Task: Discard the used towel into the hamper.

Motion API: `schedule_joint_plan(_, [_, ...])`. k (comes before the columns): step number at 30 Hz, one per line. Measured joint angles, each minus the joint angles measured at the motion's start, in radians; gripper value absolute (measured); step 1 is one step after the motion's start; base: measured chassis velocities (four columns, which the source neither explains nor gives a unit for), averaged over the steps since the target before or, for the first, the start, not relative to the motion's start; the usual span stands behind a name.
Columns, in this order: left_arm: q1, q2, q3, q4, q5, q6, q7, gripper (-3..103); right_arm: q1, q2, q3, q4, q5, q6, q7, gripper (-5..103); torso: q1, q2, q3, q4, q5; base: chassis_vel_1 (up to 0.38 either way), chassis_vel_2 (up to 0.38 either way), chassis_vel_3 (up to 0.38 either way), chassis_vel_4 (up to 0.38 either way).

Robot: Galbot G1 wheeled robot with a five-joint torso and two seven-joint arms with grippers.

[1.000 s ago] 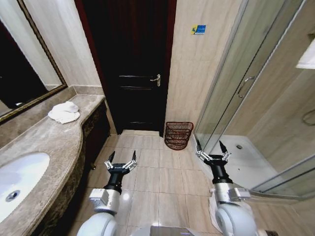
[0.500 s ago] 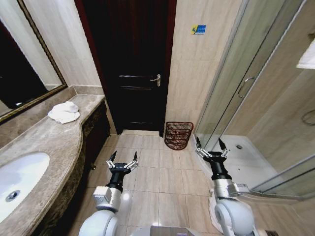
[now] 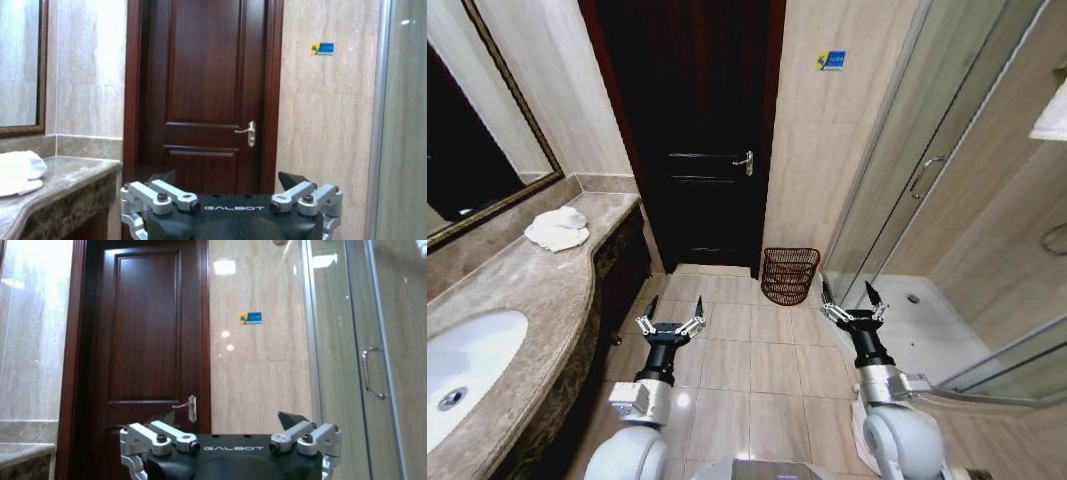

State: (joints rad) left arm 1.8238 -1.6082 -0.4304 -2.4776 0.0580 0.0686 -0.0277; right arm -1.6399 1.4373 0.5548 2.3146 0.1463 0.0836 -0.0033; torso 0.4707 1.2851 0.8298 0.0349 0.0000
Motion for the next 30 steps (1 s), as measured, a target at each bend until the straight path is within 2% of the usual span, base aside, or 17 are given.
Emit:
schedule_joint_plan(9, [-0.001, 0.0, 0.026, -0.004, -0.064, -0.024, -0.011, 100, -0.024, 0.002, 0.005, 0.019, 0.001, 0.002, -0.001, 100, 0.0, 0.0, 0.0, 0.0001, 0.0, -0.081, 0.078, 0.08, -0.077])
schedule_joint_plan(11, [-0.009, 0.0, 0.029, 0.005, -0.081, -0.06, -0.026, 101, -0.027, 0.002, 0.005, 0.019, 0.001, 0.004, -0.001, 100, 0.0, 0.0, 0.0, -0.0001, 0.0, -0.095, 0.081, 0.083, -0.096])
schedule_joint_plan(14, [-0.008, 0.0, 0.028, 0.009, -0.085, -0.074, -0.043, 100, -0.027, 0.001, 0.004, 0.019, 0.001, 0.004, -0.001, 100, 0.0, 0.0, 0.0, -0.0001, 0.0003, -0.097, 0.077, 0.082, -0.087])
schedule_joint_plan(16, [-0.008, 0.0, 0.019, 0.015, -0.086, -0.107, -0.042, 99, -0.024, 0.001, -0.001, 0.018, 0.001, 0.004, -0.003, 100, 0.0, 0.0, 0.0, 0.0, -0.0001, -0.089, 0.1, 0.102, -0.085])
schedule_joint_plan(19, [-0.013, 0.0, 0.011, 0.023, -0.09, -0.127, -0.029, 99, -0.02, 0.001, -0.006, 0.015, 0.002, 0.004, -0.006, 100, 0.0, 0.0, 0.0, 0.0001, 0.0001, -0.09, 0.113, 0.109, -0.103])
schedule_joint_plan(22, [-0.015, 0.0, 0.003, 0.024, -0.091, -0.118, -0.012, 97, -0.017, -0.001, -0.01, 0.011, 0.002, 0.004, -0.011, 100, 0.0, 0.0, 0.0, 0.0001, 0.0, -0.101, 0.121, 0.151, -0.136])
schedule_joint_plan(24, [-0.013, 0.0, -0.01, 0.006, -0.067, -0.071, 0.005, 100, -0.015, -0.006, -0.008, 0.011, 0.004, 0.003, -0.012, 100, 0.0, 0.0, 0.0, 0.0001, 0.0002, -0.154, 0.136, 0.158, -0.16])
schedule_joint_plan(30, [-0.016, 0.0, -0.033, -0.002, -0.022, -0.054, 0.031, 100, -0.021, -0.009, -0.006, 0.014, 0.006, 0.003, -0.012, 100, 0.0, 0.0, 0.0, 0.0, 0.0002, -0.195, 0.184, 0.201, -0.197])
